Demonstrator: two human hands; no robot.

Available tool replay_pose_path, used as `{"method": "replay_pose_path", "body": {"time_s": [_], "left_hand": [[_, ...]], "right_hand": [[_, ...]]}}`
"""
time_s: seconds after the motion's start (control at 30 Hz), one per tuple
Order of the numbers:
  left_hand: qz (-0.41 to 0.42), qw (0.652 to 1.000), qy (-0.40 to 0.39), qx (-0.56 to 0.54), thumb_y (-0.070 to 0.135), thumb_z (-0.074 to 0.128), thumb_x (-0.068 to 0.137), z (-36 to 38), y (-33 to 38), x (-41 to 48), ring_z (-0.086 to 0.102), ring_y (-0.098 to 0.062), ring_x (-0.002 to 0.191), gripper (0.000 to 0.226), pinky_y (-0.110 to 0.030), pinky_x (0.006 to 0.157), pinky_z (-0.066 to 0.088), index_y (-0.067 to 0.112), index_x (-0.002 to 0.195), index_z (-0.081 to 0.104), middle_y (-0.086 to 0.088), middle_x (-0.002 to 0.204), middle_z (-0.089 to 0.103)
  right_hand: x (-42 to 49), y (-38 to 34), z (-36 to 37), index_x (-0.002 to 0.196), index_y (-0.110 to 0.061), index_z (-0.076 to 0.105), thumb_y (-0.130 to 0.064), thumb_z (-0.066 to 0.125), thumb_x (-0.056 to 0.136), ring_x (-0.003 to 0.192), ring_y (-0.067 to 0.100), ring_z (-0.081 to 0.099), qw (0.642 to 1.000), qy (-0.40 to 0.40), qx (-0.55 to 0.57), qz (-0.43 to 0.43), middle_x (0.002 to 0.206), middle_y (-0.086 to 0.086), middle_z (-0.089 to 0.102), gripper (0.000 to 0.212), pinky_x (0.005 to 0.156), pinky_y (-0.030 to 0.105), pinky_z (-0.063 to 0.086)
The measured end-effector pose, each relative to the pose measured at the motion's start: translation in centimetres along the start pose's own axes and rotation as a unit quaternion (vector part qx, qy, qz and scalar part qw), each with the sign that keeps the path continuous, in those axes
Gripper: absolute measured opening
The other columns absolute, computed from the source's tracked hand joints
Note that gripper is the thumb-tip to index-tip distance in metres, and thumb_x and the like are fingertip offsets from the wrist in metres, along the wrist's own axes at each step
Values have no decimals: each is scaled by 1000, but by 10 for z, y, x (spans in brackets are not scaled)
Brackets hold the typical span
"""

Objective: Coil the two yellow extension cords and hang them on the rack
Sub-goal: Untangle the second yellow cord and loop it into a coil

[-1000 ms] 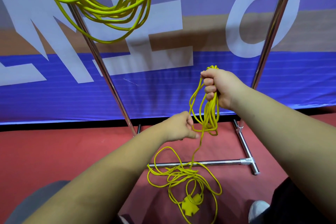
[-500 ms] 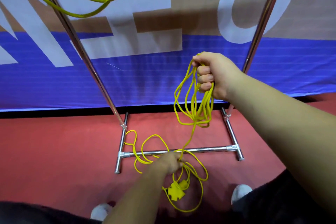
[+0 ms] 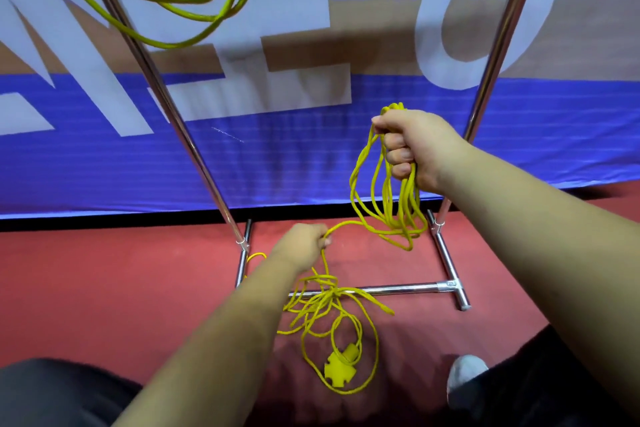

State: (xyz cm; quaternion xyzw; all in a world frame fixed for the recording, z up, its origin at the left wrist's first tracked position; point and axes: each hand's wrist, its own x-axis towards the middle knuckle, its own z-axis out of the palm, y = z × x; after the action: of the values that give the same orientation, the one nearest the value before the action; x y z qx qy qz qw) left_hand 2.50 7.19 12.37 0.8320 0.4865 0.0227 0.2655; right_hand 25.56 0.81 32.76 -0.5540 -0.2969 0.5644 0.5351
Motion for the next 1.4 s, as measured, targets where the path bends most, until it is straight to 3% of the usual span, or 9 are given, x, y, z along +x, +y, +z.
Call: {"method": "replay_pose_path", "body": {"time_s": [0.23,0.37,0.63,0.8,0.9,1.07,1.23,1.33,1.4], "left_hand": [[56,989,132,34,25,53,104,-132,36,-11,58,-14,63,14,-31,58,43,25,91,55,6,68,60],[69,985,159,9,26,51,106,-189,68,-28,68,-16,64,14,-31,63,54,22,95,58,3,71,66],[13,955,202,-218,18,54,102,-255,126,-60,60,-22,40,18,-39,48,60,9,97,69,-8,59,53],[-80,890,164,-418,12,58,100,-276,151,-73,44,-9,32,14,-21,38,43,3,94,66,-6,58,46],[-107,838,137,-517,9,52,106,-280,156,-73,49,-5,33,13,-19,35,48,2,96,58,-6,62,47],[-150,738,130,-644,4,45,109,-275,141,-66,60,-24,67,18,-37,41,58,-4,94,50,-14,75,50],[-163,660,138,-720,1,38,110,-256,111,-58,61,-33,79,25,-49,67,62,-10,129,49,-19,90,53],[-158,667,122,-717,0,35,109,-238,104,-60,66,-35,82,28,-49,91,58,-11,133,44,-22,100,58],[-179,729,104,-652,1,37,106,-221,101,-66,69,-33,83,19,-48,83,61,-5,118,51,-19,101,60]], "right_hand": [[-5,-9,9,82,-22,52,-25,61,103,40,8,20,1000,-5,3,-19,52,-10,29,23,36,21,21],[-10,-7,20,82,-23,50,-23,64,102,39,9,21,999,-1,1,-36,53,-8,30,24,38,21,22],[-21,0,43,94,-21,49,-19,67,101,41,13,25,995,2,1,-96,53,-5,32,20,42,24,28],[-32,-1,58,83,-19,48,-23,67,104,43,18,36,989,-2,-4,-148,58,2,45,29,44,29,37],[-39,-2,65,99,-14,56,-27,66,106,50,18,56,987,-13,-27,-159,70,4,65,17,43,29,45],[-40,7,79,113,-16,56,-33,59,109,85,32,78,990,-98,-35,-98,100,16,81,18,59,33,59],[-37,17,78,112,-12,62,-27,64,108,76,26,73,983,-127,-90,-100,91,14,74,16,65,36,59],[-36,22,82,107,-9,69,-17,65,107,66,23,67,987,-110,-73,-92,82,10,68,10,63,37,59],[-33,23,86,106,-7,70,-15,64,106,65,23,69,993,-80,-46,-80,81,9,69,10,69,44,62]]}}
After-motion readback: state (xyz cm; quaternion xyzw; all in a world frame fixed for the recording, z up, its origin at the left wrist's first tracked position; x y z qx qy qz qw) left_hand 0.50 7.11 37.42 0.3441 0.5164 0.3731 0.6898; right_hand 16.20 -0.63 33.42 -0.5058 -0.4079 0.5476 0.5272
